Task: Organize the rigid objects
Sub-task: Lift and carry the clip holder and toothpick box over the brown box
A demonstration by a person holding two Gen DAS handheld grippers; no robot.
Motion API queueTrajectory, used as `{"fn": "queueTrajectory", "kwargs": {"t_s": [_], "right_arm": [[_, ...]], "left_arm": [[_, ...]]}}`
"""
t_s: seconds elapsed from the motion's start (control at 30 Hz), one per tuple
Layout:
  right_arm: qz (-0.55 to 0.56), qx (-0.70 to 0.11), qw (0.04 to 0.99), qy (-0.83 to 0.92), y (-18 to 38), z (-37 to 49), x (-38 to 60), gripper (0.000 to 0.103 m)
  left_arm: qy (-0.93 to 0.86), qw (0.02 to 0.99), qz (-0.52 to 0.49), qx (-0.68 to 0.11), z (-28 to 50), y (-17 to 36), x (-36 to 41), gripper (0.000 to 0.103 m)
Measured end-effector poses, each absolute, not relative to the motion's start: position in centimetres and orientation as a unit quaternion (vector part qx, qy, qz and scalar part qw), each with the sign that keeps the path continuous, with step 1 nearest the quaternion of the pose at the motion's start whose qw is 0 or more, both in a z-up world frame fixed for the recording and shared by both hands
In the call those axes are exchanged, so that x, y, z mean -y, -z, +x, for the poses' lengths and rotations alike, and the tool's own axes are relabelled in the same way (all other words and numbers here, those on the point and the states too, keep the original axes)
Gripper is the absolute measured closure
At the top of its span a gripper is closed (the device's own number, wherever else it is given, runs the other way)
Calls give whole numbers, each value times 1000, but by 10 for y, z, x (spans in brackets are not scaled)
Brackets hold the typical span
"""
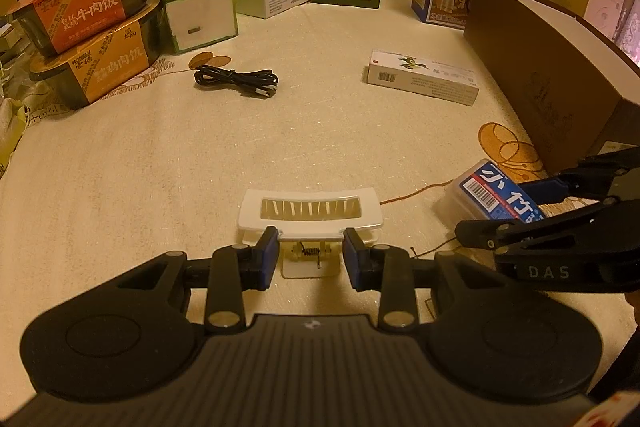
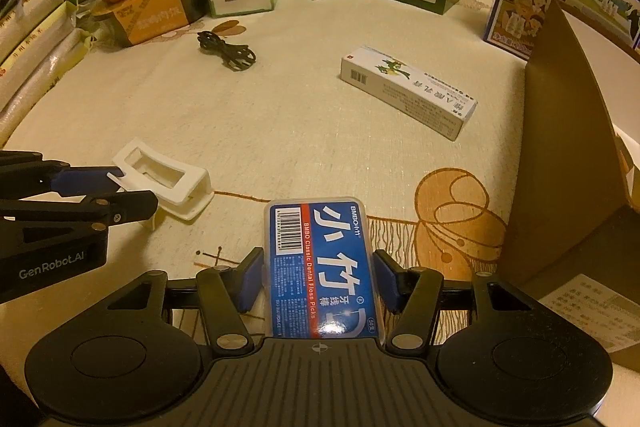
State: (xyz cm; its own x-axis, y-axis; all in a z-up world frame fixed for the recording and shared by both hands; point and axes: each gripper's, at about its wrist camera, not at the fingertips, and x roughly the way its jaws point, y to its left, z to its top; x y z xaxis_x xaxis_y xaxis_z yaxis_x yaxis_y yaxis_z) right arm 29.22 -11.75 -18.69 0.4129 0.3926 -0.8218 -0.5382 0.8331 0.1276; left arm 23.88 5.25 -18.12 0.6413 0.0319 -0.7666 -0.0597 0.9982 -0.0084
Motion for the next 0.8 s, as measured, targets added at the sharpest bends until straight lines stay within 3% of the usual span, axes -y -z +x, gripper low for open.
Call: {"fn": "queueTrajectory", "kwargs": {"t_s": [0.8], "right_arm": [[-24, -423, 864, -272, 114, 270, 163, 49]], "left_arm": [[10, 929, 5, -370, 219, 112, -13, 74]]}}
